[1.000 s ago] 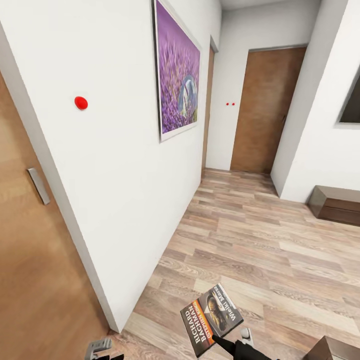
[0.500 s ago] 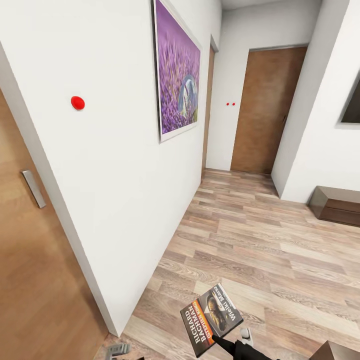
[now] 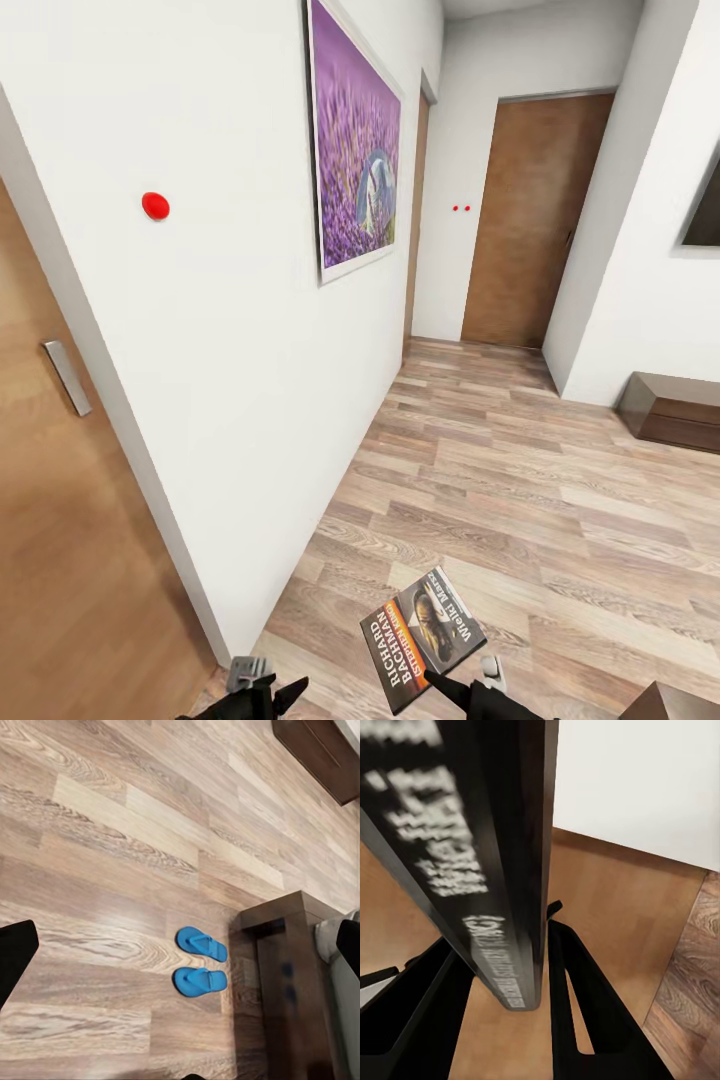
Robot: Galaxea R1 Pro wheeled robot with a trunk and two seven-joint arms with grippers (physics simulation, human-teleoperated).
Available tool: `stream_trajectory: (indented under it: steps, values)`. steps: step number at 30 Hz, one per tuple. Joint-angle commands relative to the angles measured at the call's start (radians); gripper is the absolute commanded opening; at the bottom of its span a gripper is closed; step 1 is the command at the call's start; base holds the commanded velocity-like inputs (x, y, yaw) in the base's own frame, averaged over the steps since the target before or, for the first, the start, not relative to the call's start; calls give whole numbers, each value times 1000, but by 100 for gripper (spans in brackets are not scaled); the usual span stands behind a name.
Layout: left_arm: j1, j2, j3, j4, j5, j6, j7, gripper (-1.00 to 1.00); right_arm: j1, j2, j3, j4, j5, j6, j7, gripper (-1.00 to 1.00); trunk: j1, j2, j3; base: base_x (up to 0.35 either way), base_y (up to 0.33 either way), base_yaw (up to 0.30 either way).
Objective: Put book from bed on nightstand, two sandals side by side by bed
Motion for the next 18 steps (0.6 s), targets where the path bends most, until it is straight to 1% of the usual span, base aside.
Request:
stream_trajectory:
  steps: [1, 4, 9, 15, 18]
  values:
    - [-1, 1, -6, 1, 5, -6, -2, 100, -1, 0, -8, 0, 5, 10, 4, -100, 0, -1, -1, 19, 0, 0]
    - [-1, 1, -6, 0, 4, -6, 0, 100, -1, 0, -8, 0, 5, 10, 4, -100, 0, -1, -1, 131, 0, 0]
    - [-1, 1, -6, 1, 5, -7, -1, 100, -1, 0, -9, 0, 5, 10, 4, -100, 0, -1, -1, 250, -7, 0]
    - [-1, 1, -6, 1, 5, -8, -1, 100, -1, 0, -8, 0, 5, 10, 4, -100, 0, -1, -1, 63, -5, 0]
    - [-1, 2, -6, 1, 5, -8, -2, 100, -1, 0, -9, 0, 5, 10, 4, -100, 0, -1, -1, 162, -1, 0]
